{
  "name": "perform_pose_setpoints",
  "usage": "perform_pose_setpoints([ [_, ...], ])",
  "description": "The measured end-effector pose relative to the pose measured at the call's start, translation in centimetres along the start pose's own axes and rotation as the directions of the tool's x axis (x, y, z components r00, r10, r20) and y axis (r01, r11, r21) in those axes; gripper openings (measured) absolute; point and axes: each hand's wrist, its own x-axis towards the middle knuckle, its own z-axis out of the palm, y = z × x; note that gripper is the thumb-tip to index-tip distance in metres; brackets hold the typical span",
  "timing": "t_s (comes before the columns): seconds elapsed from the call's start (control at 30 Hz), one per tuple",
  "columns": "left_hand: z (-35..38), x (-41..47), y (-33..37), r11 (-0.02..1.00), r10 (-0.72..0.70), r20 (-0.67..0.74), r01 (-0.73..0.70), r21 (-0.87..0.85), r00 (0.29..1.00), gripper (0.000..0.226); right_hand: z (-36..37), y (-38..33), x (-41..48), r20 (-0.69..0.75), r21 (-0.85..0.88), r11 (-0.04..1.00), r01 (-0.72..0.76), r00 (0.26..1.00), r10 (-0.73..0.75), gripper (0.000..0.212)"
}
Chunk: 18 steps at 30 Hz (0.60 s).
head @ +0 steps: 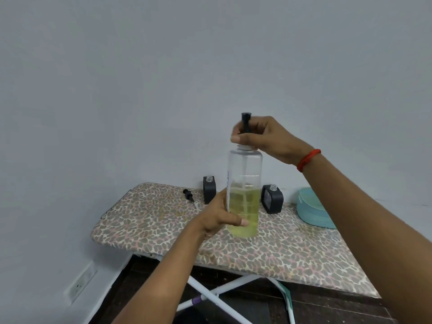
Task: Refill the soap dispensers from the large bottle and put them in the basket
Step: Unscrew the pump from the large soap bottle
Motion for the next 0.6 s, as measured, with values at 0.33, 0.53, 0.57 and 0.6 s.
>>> perform_pose_setpoints([
  [0.33,2.6,1.5,0.5,0.901,0.211,-0.531,0.048,0.432,0.820,0.096,2.9,2.3,-1.4,-0.679,0.036,0.994,-0.107,0.727,0.103,0.058],
  [0.53,2.4,1.1,-1.3,0.930,0.168,-0.518,0.039,0.365,0.839,0.089,3.2,2.5,-1.3,-0.494,0.222,0.973,-0.059,0.854,0.164,0.045],
  [0.57,2.2,1.1,-1.5,0.933,0.159,-0.500,0.035,0.357,0.851,0.089,3.0,2.5,-1.3,-0.443,0.290,0.956,-0.046,0.879,0.176,0.048],
  [0.6,2.0,1.1,-1.7,0.935,0.155,-0.486,0.032,0.354,0.860,0.089,2.9,2.6,-1.4,-0.415,0.340,0.939,-0.045,0.889,0.193,0.055],
])
